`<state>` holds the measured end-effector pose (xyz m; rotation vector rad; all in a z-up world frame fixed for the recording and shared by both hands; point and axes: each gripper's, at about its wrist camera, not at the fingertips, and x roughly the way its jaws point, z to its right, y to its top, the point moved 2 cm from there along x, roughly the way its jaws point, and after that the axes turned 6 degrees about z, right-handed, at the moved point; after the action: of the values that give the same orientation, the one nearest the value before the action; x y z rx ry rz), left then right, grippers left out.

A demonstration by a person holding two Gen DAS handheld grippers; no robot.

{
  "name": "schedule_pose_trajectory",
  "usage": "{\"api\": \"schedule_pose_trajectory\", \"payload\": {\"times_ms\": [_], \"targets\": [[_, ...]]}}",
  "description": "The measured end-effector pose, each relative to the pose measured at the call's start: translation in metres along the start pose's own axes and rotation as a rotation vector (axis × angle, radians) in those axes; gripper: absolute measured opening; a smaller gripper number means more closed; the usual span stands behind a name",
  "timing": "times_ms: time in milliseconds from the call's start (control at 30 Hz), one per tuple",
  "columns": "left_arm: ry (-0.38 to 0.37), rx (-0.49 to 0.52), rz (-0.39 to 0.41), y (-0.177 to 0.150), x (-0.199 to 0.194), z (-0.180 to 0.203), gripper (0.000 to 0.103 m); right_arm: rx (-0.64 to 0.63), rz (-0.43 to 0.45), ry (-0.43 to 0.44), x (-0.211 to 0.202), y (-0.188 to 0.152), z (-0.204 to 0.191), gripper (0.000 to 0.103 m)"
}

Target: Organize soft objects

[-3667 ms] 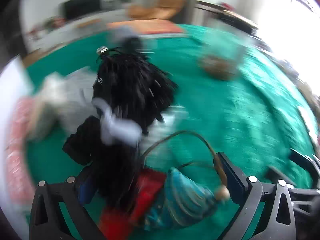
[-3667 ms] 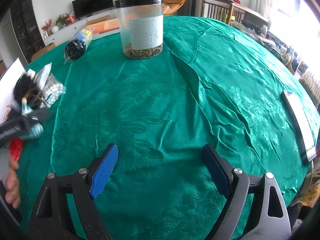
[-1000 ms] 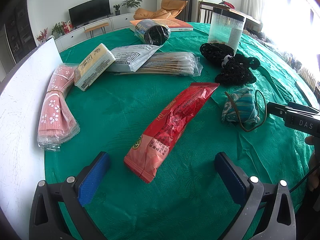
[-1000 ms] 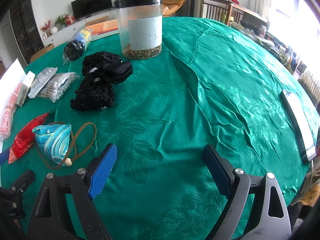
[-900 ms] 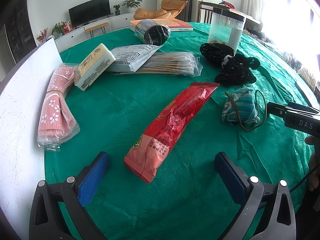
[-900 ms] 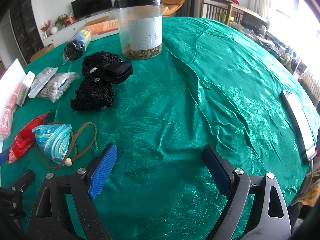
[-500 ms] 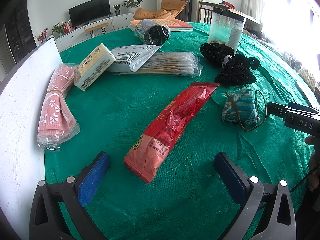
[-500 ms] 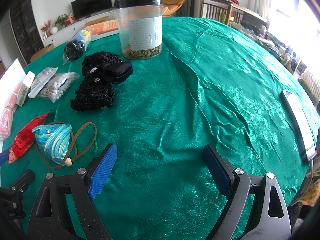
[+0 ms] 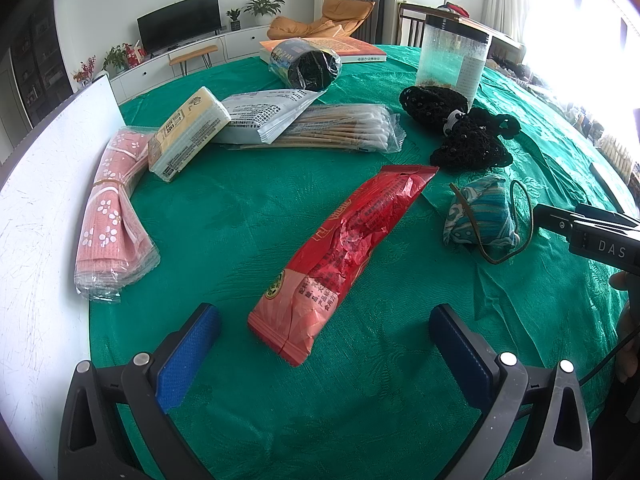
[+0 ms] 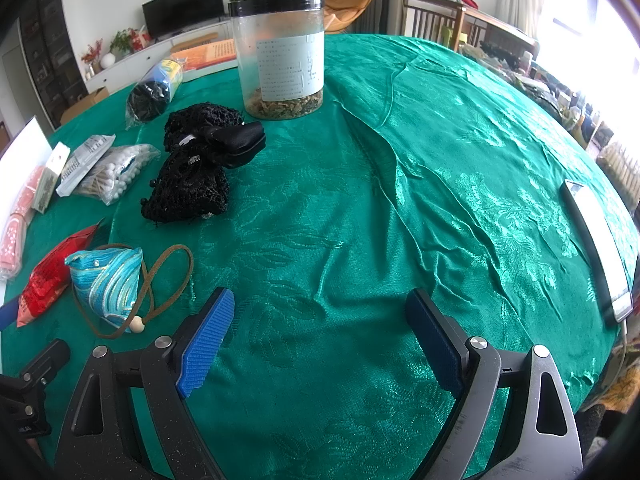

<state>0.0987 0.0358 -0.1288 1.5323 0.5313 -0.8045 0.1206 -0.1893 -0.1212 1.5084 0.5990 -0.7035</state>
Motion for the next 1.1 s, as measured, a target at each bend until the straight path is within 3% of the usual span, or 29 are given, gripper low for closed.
{"api": "schedule_pose_trajectory", "payload": {"times_ms": [500,633,767,933,1033,1100], "targets": [[0.0,0.0,0.0,0.0,0.0,0.0,0.103,-0.001,0.002,0.001,0.0,0.0,0.0,0.09],[0.015,-0.016,-0.033,-0.004,-0.009,-0.003,0.103,-0.001,0.002,0.001,0.0,0.0,0.0,0.091],[0.004,-0.028,0.007,0.002,-0.028,-0.005,0.103,0.002,0.002,0.003,-0.001,0.001,0.0,0.091],[0.088,0.057,0.019,0.026,-0.015,0.007,0.103,0.085,0.022,0.064,-0.007,0.006,0.013,0.089],[0.092,0.082,-0.01,0.03,0.0,0.011,0.094,0.16,0.105,0.099,-0.021,0.021,0.03,0.089],[0.077,0.081,-0.023,0.032,0.005,0.011,0.081,0.092,0.122,0.123,-0.021,0.049,0.024,0.089]]}}
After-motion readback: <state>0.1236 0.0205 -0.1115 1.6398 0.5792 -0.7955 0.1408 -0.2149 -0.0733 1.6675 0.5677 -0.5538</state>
